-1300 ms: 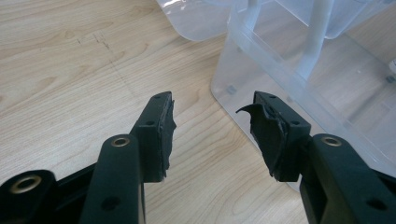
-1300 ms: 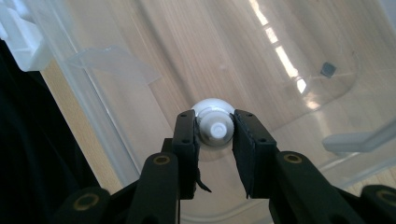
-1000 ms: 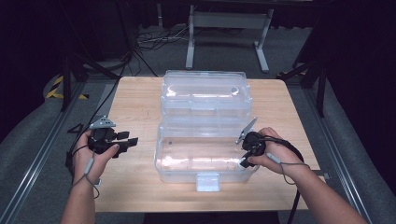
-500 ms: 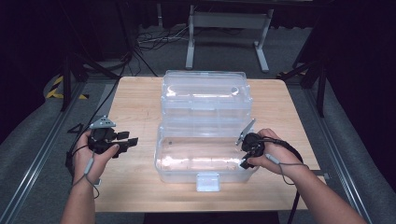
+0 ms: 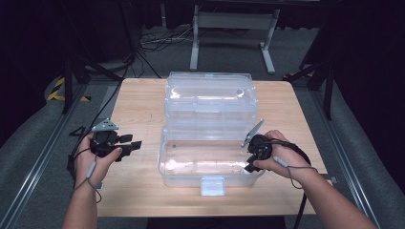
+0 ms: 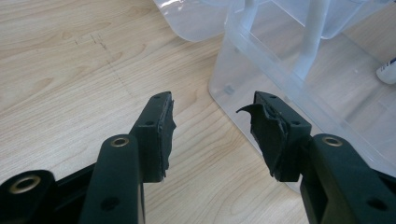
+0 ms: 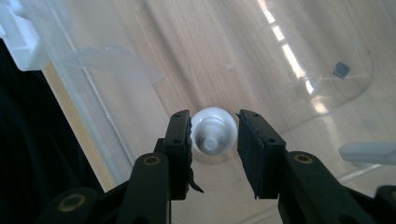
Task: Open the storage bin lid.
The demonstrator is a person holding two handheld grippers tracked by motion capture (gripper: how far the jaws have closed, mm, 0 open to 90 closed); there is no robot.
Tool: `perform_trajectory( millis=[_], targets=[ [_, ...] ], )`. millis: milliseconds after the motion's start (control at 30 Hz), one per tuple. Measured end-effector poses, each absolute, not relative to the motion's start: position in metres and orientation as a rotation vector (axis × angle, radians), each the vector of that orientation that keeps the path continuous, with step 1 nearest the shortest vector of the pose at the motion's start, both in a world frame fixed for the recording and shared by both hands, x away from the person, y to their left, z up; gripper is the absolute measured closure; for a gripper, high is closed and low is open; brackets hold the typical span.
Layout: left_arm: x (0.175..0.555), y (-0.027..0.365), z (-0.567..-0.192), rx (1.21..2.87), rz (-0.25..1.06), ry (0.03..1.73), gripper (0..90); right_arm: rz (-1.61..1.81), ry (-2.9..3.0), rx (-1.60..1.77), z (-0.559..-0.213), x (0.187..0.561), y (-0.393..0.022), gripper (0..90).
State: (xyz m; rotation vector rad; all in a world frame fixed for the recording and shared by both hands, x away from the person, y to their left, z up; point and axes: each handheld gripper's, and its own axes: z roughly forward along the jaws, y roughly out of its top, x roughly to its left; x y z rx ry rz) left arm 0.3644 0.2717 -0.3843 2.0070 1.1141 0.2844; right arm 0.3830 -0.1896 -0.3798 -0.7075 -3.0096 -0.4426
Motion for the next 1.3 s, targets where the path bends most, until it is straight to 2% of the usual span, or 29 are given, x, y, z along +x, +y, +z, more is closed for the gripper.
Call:
perform_trajectory(
  millis=[900,1133,1300],
  targets=[
    [0.362,0.251,-0.373,2.016,0.194,0.998,50.8,-0.788,-3.006,-0.785,-0.339,0.381,-0.205,62.8],
    [0.353,0.237,-0.362,2.05,0.169,0.919,51.0,-0.841,-3.002,-0.79,-0.328,0.38,-0.207,61.9],
    [0.345,0.217,-0.356,2.129,0.127,0.799,50.1,-0.848,-2.997,-0.794,-0.327,0.38,-0.207,61.4]
  ],
)
